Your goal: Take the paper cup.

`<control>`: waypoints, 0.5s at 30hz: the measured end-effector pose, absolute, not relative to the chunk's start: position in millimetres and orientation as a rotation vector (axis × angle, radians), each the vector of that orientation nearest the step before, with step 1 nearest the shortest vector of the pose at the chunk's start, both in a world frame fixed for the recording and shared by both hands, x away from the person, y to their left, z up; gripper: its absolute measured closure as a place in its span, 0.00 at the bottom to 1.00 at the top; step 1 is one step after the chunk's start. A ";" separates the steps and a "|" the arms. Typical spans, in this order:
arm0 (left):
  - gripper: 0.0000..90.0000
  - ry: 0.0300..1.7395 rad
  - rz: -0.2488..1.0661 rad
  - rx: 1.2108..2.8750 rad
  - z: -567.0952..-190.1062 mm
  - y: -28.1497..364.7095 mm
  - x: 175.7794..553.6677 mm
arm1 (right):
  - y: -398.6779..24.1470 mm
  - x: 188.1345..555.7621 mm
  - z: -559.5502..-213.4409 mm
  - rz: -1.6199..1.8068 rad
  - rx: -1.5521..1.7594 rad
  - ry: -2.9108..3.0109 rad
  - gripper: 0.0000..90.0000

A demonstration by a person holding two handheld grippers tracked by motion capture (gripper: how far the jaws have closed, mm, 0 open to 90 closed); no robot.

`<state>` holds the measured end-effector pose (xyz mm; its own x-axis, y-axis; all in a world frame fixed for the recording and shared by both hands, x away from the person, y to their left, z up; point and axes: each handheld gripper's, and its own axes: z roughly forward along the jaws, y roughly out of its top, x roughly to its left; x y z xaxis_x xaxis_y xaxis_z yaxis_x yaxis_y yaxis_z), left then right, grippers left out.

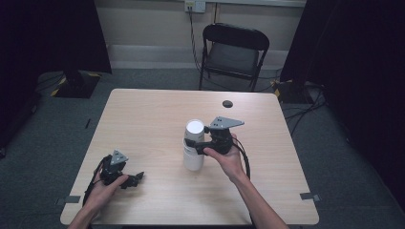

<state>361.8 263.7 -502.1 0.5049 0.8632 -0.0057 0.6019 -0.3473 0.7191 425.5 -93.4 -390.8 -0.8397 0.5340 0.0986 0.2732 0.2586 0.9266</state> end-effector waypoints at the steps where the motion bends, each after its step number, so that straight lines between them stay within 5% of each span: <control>1: 0.02 1.194 0.499 2.077 -502.1 263.7 361.8 | -93.8 425.2 -389.6 1.618 0.753 2.293 0.31; 15: 0.02 1.194 0.500 2.077 -502.1 263.7 361.8 | -96.0 425.7 -381.6 1.638 0.743 2.275 0.31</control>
